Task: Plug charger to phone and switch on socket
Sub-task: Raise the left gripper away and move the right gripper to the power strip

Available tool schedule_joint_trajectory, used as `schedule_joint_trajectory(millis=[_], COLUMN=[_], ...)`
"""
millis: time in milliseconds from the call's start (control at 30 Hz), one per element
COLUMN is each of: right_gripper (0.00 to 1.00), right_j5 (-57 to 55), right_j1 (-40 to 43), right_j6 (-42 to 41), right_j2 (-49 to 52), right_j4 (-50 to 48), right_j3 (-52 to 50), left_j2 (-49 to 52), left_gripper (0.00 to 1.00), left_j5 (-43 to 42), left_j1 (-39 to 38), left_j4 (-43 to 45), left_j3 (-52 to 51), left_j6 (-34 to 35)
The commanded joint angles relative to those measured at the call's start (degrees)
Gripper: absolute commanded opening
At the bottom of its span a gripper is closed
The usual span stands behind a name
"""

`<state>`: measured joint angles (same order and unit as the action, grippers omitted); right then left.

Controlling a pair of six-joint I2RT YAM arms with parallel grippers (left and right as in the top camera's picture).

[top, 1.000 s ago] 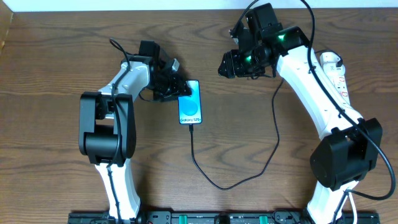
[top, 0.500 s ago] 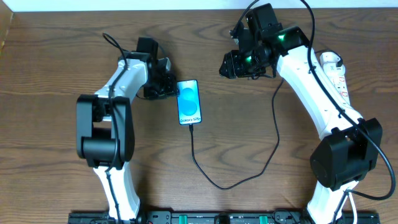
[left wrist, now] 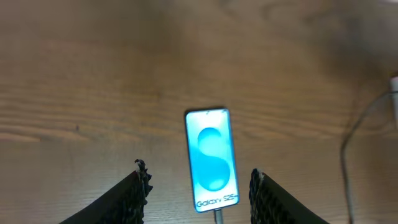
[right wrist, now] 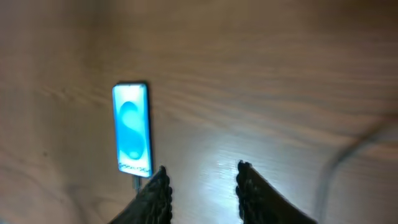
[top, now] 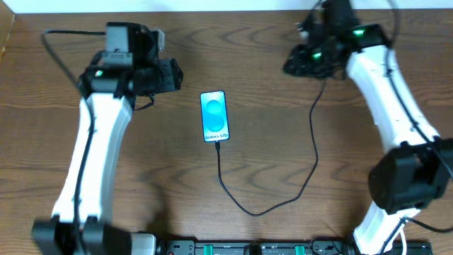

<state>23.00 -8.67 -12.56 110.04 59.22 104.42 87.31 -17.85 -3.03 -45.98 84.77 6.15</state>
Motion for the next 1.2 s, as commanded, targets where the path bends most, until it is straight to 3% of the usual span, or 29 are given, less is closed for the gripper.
schedule_joint_trajectory(millis=[0, 33, 67, 167, 433, 733, 1167], right_gripper=[0.27, 0.24, 0.2, 0.01, 0.01, 0.01, 0.01], right_j5=[-0.4, -0.4, -0.4, -0.4, -0.4, 3.6, 4.3], right_j1=[6.2, 8.2, 10.2, 16.7, 27.8, 35.4, 38.2], right_j6=[0.9, 0.9, 0.9, 1.7, 5.0, 9.9, 9.9], right_j2=[-5.2, -5.7, -5.9, -5.7, -3.5, 1.4, 11.9], right_j4=[0.2, 0.2, 0.3, 0.4, 0.5, 0.4, -0.5], right_j3=[0.5, 0.5, 0.5, 0.5, 0.4, 0.3, 0.3], left_j2=[-4.2, -5.1, -6.1, -8.0, -8.4, -8.4, -8.4], left_gripper=[0.54, 0.55, 0.63, 0.74, 0.93, 0.96, 0.96], left_j5=[0.7, 1.0, 1.0, 1.0, 1.0, 1.0, 1.0], left_j1=[0.2, 0.2, 0.2, 0.2, 0.2, 0.2, 0.2], left_j4=[0.0, 0.0, 0.0, -0.1, -0.3, -0.3, -0.3], left_j3=[0.2, 0.2, 0.2, 0.2, 0.2, 0.2, 0.2], left_j6=[0.1, 0.1, 0.1, 0.1, 0.1, 0.1, 0.1])
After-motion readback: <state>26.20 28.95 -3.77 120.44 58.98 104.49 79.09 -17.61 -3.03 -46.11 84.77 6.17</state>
